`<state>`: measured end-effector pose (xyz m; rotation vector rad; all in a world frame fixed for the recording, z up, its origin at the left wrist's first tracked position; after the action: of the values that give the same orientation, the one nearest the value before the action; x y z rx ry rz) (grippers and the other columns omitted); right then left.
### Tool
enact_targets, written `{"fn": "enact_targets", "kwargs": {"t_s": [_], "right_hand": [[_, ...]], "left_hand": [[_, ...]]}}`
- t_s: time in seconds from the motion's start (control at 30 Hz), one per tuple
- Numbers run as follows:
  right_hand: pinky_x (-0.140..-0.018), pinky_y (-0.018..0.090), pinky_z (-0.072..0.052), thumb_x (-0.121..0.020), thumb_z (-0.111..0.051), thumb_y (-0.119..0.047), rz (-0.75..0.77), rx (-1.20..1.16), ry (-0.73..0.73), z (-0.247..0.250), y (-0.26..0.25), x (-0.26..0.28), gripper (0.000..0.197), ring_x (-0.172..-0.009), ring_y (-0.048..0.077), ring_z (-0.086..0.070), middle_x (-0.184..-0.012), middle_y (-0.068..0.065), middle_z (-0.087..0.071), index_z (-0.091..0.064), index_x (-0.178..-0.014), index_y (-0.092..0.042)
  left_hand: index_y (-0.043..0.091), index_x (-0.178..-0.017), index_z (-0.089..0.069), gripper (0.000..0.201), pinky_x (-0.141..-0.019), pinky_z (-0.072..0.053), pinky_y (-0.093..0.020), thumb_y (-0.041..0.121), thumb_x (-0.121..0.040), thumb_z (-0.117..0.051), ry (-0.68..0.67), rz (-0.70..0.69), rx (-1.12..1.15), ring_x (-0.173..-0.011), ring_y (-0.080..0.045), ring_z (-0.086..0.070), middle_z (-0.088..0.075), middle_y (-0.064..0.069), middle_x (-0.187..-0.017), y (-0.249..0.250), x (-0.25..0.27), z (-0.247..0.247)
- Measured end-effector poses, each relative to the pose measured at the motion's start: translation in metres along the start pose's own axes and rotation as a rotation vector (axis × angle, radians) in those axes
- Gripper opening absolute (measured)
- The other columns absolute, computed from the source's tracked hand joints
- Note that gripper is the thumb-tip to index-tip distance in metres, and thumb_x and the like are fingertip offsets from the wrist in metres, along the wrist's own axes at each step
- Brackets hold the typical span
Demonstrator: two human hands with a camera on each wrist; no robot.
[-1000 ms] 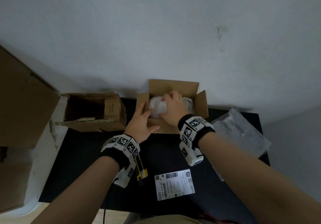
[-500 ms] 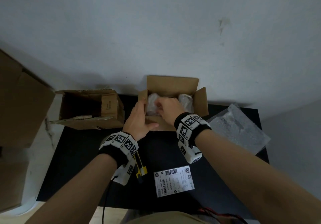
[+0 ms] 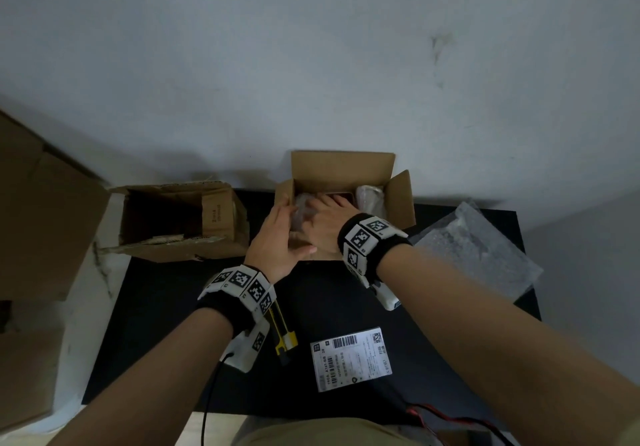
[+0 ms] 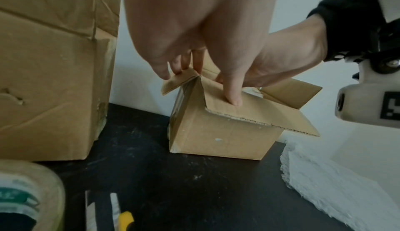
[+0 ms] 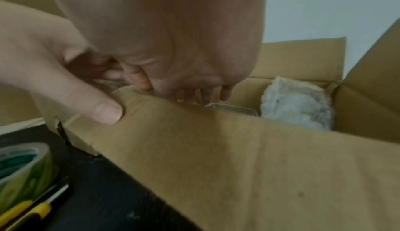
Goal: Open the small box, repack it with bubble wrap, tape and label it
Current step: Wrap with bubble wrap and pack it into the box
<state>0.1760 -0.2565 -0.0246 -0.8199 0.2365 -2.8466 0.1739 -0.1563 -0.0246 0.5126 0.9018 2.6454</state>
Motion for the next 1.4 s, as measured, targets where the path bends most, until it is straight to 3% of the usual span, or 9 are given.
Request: {"fn": "enact_targets", "kwargs": {"t_s": [0.17, 0.23, 0.3, 0.47, 0.6, 0.77, 0.87, 1.2, 1.4], "right_hand": [[-0.116, 0.050, -0.008, -0.099, -0.029, -0.030, 0.013, 0.042, -0.066, -0.007, 0.000, -0.001, 0.044, -0.145, 0.028, -0.003, -0.158, 0.007, -0.008, -0.037, -0.141, -0.017], [-0.115, 0.048, -0.016, -0.100, -0.030, -0.029, 0.004, -0.064, -0.014, -0.001, 0.004, 0.002, 0.045, -0.144, 0.025, -0.011, -0.157, 0.006, -0.014, -0.036, -0.143, -0.016], [-0.109, 0.039, -0.028, -0.100, -0.032, -0.023, 0.023, -0.126, 0.066, 0.005, 0.006, 0.009, 0.043, -0.137, 0.026, -0.030, -0.153, 0.008, -0.025, -0.041, -0.140, -0.011], [-0.103, 0.041, -0.039, -0.097, -0.041, -0.021, -0.099, -0.266, 0.275, 0.012, 0.021, 0.028, 0.039, -0.128, 0.026, -0.043, -0.145, 0.006, -0.039, -0.049, -0.134, -0.011], [-0.096, 0.040, -0.046, -0.097, -0.043, -0.031, -0.201, -0.169, 0.409, 0.022, 0.024, 0.052, 0.041, -0.122, 0.024, -0.048, -0.141, 0.002, -0.044, -0.046, -0.135, -0.018], [-0.096, 0.039, -0.042, -0.097, -0.042, -0.030, -0.283, -0.089, 0.492, 0.032, 0.030, 0.088, 0.038, -0.121, 0.026, -0.048, -0.136, 0.006, -0.047, -0.048, -0.132, -0.014], [-0.094, 0.038, -0.043, -0.097, -0.043, -0.026, -0.336, -0.074, 0.512, 0.033, 0.041, 0.114, 0.036, -0.116, 0.027, -0.050, -0.131, 0.009, -0.050, -0.048, -0.130, -0.011], [-0.094, 0.039, -0.046, -0.098, -0.040, -0.031, -0.577, -0.208, 0.593, -0.001, 0.119, 0.223, 0.036, -0.118, 0.026, -0.052, -0.135, 0.006, -0.050, -0.051, -0.129, -0.014], [-0.098, 0.039, -0.043, -0.099, -0.041, -0.031, -0.638, -0.269, 0.498, -0.047, 0.173, 0.262, 0.038, -0.122, 0.027, -0.048, -0.137, 0.007, -0.046, -0.048, -0.132, -0.015]], "left_hand": [[0.016, -0.144, -0.028, 0.081, -0.110, -0.028, -0.030, 0.035, -0.079, -0.072, -0.051, -0.028, -0.006, -0.141, -0.015, -0.023, -0.011, 0.001, -0.158, 0.001, 0.002, 0.001], [0.018, -0.147, -0.023, 0.081, -0.109, -0.021, -0.024, 0.039, -0.082, -0.067, -0.090, -0.050, -0.014, -0.143, -0.013, -0.017, -0.004, 0.003, -0.159, 0.004, 0.003, 0.001], [0.018, -0.148, -0.022, 0.080, -0.110, -0.019, -0.023, 0.042, -0.084, -0.064, -0.116, -0.065, -0.056, -0.144, -0.013, -0.015, -0.002, 0.003, -0.159, 0.006, 0.004, 0.003], [0.015, -0.144, -0.032, 0.064, -0.109, -0.029, -0.032, 0.044, -0.091, -0.053, -0.108, -0.099, -0.214, -0.140, -0.021, -0.025, -0.017, -0.003, -0.156, 0.017, 0.004, 0.017], [0.013, -0.136, -0.039, 0.051, -0.095, -0.044, -0.037, 0.039, -0.093, -0.047, -0.056, -0.203, -0.399, -0.121, -0.025, -0.046, -0.041, -0.007, -0.138, 0.031, 0.001, 0.028], [0.015, -0.121, -0.048, 0.033, -0.090, -0.042, -0.038, 0.033, -0.094, -0.044, 0.023, -0.340, -0.536, -0.116, -0.026, -0.048, -0.050, -0.006, -0.126, 0.064, 0.003, 0.032], [0.015, -0.120, -0.050, 0.032, -0.086, -0.042, -0.037, 0.034, -0.095, -0.041, 0.051, -0.433, -0.552, -0.113, -0.025, -0.048, -0.052, -0.006, -0.122, 0.091, 0.007, 0.025], [0.013, -0.119, -0.055, 0.028, -0.085, -0.046, -0.034, 0.024, -0.097, -0.042, -0.037, -0.842, -0.467, -0.112, -0.023, -0.050, -0.055, -0.005, -0.120, 0.191, 0.053, -0.055], [0.016, -0.127, -0.048, 0.032, -0.090, -0.044, -0.032, 0.020, -0.095, -0.044, -0.169, -0.819, -0.484, -0.119, -0.021, -0.045, -0.048, -0.003, -0.131, 0.216, 0.060, -0.126]]}}
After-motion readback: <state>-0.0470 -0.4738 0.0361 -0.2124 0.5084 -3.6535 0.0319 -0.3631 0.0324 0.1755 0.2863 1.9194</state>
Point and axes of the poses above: each hand's wrist, its own x-axis away from the middle knuckle, its own z-axis out of the back of the hand, y = z × x, the point moved 7 cm from there along -x, towards the middle knuckle
